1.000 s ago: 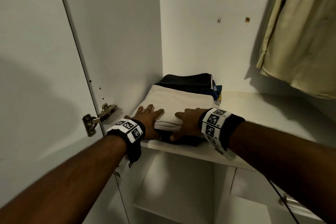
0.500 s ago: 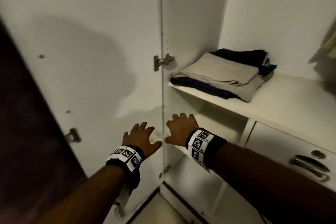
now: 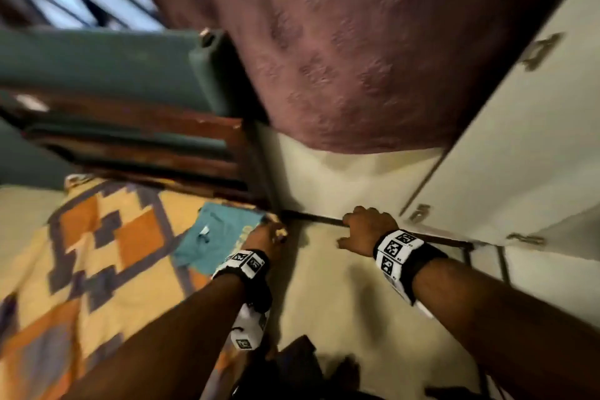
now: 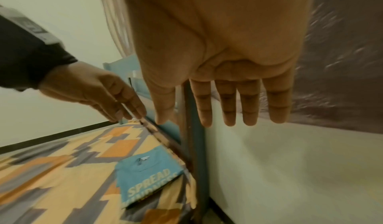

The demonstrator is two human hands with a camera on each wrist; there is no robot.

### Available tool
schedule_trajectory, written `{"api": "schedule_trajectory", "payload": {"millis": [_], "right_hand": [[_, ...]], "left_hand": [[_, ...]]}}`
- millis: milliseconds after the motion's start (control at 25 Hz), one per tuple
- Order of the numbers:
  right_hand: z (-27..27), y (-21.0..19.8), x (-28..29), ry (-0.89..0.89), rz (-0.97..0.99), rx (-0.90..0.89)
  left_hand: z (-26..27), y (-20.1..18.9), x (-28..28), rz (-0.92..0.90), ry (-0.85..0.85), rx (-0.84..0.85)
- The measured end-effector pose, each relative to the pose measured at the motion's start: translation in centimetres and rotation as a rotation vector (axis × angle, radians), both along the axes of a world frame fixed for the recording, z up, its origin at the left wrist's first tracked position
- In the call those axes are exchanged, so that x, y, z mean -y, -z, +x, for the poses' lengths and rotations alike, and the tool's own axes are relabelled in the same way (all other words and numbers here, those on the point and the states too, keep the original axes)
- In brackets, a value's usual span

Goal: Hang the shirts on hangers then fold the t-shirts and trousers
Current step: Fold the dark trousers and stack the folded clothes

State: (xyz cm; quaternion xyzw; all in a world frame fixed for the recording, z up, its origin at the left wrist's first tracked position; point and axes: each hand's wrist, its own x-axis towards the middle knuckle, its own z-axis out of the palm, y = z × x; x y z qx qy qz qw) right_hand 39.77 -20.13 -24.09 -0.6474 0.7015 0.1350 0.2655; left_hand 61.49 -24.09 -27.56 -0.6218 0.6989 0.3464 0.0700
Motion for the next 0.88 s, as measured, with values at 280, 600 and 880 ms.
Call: {"api": "schedule_trajectory", "payload": {"millis": [280, 600, 880], "right_hand": [[19.0, 7.1, 5.4, -0.117, 0.240, 0.201], [26.6, 14.8, 12.4, 0.043, 0.276, 0.303], [30.1, 24.5, 24.6, -0.021, 0.219, 0.328]], "left_hand": [[26.4, 7.6, -5.1, 0.245, -0.802, 0.000], [30.0, 15.3, 2.9, 0.327, -0.968, -0.300], [27.5, 26.4, 7.9, 0.477, -1.477, -0.575]]}}
